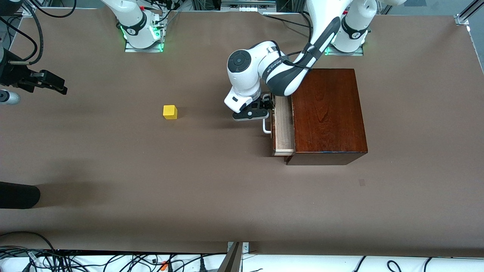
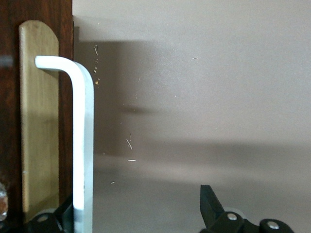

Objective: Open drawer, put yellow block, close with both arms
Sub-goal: 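Pull the drawer open by its handle with the left gripper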

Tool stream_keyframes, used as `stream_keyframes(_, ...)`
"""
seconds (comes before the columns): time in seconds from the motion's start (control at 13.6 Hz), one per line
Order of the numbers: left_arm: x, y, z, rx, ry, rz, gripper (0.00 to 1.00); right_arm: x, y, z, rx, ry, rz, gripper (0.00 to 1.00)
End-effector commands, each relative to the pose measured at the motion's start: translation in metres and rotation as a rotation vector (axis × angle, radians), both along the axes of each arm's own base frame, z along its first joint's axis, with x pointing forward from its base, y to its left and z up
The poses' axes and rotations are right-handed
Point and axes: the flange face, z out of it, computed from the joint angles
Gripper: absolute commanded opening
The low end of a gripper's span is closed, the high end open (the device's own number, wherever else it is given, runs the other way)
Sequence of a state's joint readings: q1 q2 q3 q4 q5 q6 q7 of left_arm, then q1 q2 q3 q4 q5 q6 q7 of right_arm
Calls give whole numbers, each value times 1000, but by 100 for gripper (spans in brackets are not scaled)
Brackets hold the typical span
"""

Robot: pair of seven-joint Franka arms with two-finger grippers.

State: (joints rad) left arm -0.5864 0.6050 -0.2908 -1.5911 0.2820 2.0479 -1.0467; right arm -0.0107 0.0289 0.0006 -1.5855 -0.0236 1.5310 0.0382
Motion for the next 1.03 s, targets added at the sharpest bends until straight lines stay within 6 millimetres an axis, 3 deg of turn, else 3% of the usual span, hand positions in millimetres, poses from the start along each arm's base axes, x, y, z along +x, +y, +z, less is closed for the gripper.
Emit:
stream_keyframes(0.0, -13, -49, -13, -160, 10, -3, 100, 0, 0, 4, 17, -7, -12, 100)
stream_keyframes(0.44, -26, -58, -17, -134, 13, -33, 100, 0, 0, 4, 17, -7, -12, 100)
stream_keyframes(0.73, -21, -64, 3, -51, 9, -62, 100, 0, 0, 4, 17, -7, -12, 100)
stream_keyframes(0.95, -30, -71, -9, -44, 26, -71, 100, 0, 0, 4, 17, -7, -12, 100)
